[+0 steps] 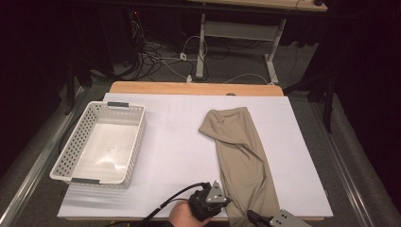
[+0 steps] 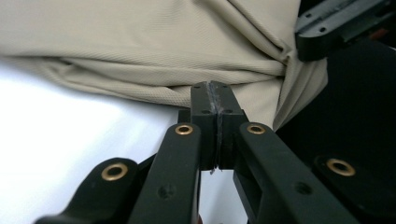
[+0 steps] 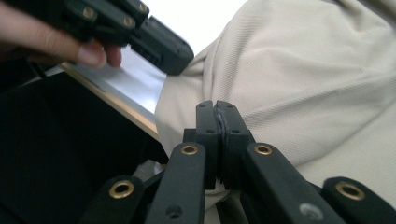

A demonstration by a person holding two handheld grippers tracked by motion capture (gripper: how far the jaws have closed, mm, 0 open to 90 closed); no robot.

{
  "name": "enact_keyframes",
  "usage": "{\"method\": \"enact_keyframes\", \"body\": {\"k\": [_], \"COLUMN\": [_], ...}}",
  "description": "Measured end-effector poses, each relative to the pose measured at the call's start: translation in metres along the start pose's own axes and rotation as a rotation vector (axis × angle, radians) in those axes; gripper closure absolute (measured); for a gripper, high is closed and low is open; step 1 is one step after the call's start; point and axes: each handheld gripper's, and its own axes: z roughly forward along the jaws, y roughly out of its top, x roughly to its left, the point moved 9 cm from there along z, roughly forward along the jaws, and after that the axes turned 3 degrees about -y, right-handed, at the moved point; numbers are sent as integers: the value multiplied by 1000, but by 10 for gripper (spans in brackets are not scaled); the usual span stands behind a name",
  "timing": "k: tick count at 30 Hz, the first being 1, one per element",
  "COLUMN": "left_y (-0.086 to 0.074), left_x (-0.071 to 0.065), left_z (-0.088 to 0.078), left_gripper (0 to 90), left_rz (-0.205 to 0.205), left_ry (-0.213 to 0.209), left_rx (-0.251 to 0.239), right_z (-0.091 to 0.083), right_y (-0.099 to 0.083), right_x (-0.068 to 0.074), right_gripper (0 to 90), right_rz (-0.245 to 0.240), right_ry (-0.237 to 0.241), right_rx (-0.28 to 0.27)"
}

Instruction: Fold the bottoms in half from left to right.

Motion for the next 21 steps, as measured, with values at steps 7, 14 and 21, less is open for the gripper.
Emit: {"method": "enact_keyframes", "body": {"k": [7,14,21], "left_y": [-21,-19,-7], "left_x": [4,-4,-10], "left_z": [-25,-19,10], "left_gripper": [863,796,702], "left_rz": [-36,8,16], "left_ry": [25,11,-25], "left_rx": [-6,-43,-4], "right_z": [14,25,26], "right_y": [7,7,0], "right_x": [23,34,31], "right_gripper": [900,900,900], "right_rz": [-34,-69,-48], "right_ry": [73,100,103], "right_rx": [5,29,40]}}
